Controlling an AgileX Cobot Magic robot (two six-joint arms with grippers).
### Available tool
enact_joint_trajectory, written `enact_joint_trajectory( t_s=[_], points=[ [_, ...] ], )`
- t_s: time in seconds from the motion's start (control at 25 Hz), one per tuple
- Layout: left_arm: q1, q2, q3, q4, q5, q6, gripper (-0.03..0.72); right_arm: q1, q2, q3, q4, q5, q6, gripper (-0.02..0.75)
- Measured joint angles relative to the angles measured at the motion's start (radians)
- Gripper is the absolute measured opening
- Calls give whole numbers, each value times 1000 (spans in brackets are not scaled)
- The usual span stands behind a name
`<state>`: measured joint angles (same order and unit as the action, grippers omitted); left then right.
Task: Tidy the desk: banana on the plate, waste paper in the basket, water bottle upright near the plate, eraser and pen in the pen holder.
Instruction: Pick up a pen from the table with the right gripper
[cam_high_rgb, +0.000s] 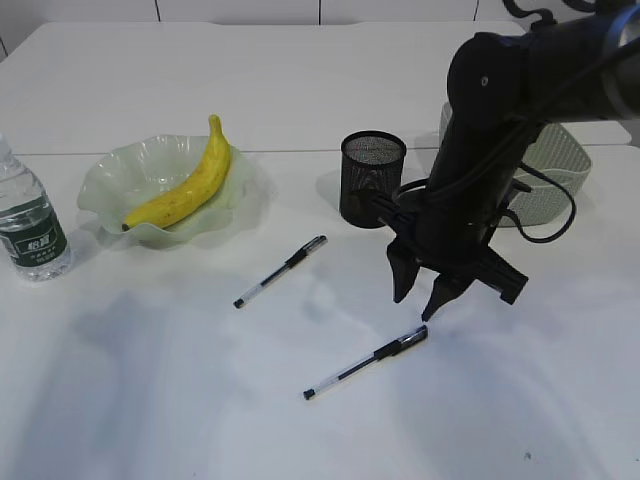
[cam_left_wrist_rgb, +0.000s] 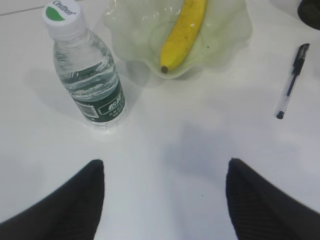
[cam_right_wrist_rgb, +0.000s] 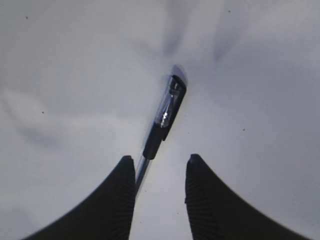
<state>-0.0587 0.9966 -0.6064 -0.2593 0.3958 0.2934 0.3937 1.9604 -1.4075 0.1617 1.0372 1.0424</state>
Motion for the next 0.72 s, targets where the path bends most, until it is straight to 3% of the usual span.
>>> enact_joint_trajectory(
  t_s=[0.72],
  points=[
    [0, -29, 0, 8, 4, 0, 538, 8, 58, 0, 24, -53, 53, 256]
  ],
)
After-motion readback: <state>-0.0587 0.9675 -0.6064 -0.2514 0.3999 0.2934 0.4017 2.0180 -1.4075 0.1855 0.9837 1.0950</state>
